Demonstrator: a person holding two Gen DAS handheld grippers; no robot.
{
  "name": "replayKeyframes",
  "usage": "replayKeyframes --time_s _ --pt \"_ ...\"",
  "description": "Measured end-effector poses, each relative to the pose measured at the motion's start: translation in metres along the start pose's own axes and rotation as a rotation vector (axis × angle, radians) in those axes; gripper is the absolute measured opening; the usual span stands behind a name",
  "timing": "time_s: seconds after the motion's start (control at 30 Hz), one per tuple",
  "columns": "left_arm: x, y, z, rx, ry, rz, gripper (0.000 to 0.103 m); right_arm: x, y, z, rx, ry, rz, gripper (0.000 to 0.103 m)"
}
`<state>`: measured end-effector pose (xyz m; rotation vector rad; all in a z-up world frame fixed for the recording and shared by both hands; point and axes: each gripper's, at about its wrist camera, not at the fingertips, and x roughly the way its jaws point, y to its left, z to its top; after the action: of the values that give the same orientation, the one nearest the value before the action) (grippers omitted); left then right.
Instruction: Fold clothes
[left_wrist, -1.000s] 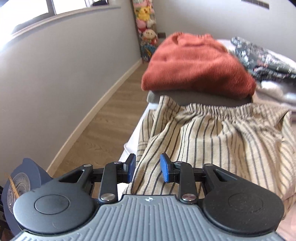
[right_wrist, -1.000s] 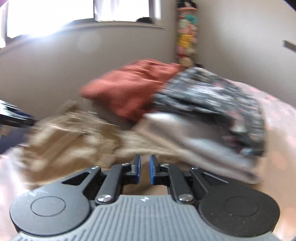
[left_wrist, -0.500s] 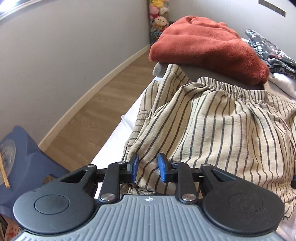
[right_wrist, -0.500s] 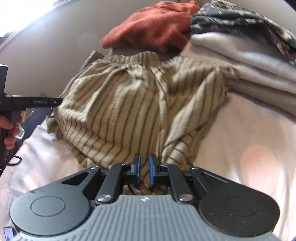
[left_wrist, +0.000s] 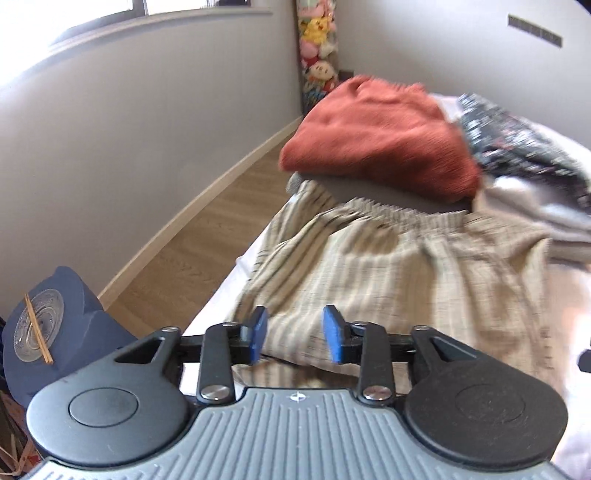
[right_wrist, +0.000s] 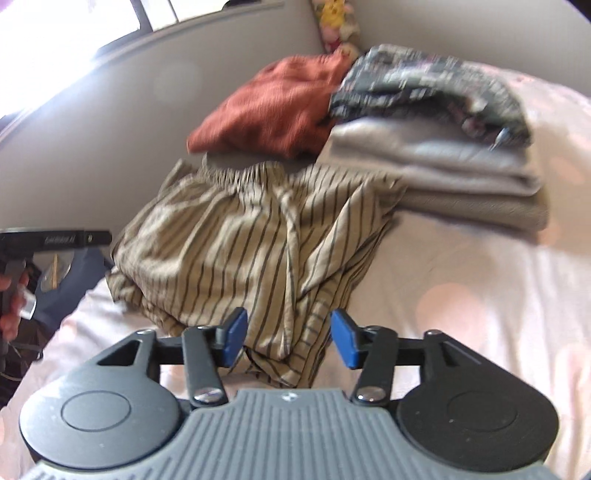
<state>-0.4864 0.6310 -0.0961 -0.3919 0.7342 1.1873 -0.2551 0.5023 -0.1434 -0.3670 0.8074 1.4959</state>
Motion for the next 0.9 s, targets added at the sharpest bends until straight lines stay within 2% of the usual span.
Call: replayKeyframes --time_s 0.07,0.2,0.3,0.47,0.67,0.9 --pt "-0.018 -0.011 -0.001 0.002 -0.035 0.015 0.052 -0.013 0.005 0.002 -0.025 -0.038 -0.028 0.067" --pt "-0.049 -0.03 -0.005 -0.013 -0.077 0.02 0.054 -0.038 0.01 0.005 -0.041 -0.089 -0.05 0.086" --pt "-0.068 -0.044 -0.009 -0.024 -0.095 0.052 0.061 -0.054 0.013 0.007 -0.044 -0.121 -0.059 0.09" --pt "-0.097 -0.061 -0.019 -0.053 -0.165 0.097 0.066 -0.077 0.02 0.004 -0.053 -0.168 -0.101 0.093" --pt "-0.125 -0.073 -0.035 -0.155 -0.163 0.085 0.073 -0.1 0.027 -0.001 -0.049 -0.195 -0.125 0.094" --pt "-0.145 -0.082 -0.064 -0.211 -0.142 0.075 0.074 -0.128 0.034 -0.014 -0.053 -0.244 -0.122 0.094"
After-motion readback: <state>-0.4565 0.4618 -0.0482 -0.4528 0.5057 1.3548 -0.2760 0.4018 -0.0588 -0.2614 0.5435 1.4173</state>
